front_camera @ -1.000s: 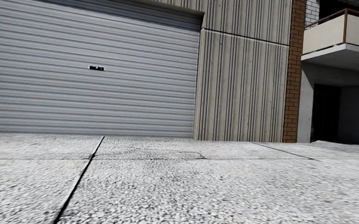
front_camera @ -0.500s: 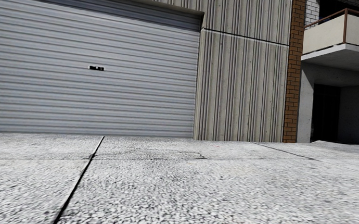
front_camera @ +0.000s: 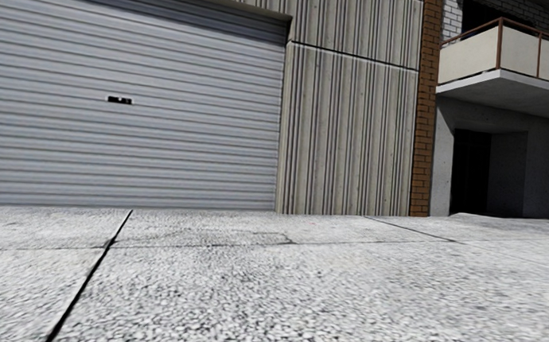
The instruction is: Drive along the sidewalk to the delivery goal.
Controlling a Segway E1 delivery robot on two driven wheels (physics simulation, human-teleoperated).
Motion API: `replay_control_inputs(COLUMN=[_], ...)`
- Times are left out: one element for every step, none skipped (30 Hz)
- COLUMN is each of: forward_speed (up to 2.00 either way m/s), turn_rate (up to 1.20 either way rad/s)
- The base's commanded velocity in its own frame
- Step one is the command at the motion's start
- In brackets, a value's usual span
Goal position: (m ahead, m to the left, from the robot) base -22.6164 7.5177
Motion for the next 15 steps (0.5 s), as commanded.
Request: replay_control_inputs(forward_speed=[2.00, 2.00, 2.00, 2.00, 2.00, 2.00, 2.00, 2.00, 2.00, 2.00, 2.00, 2.00, 2.00, 2.00, 2.00], turn_rate=[-0.77, -0.76, -0.76, -0.76, -0.76, -0.76, -0.76, -0.76, -0.76, -0.68, -0.64, -0.64, -0.64, -0.63, -0.63])
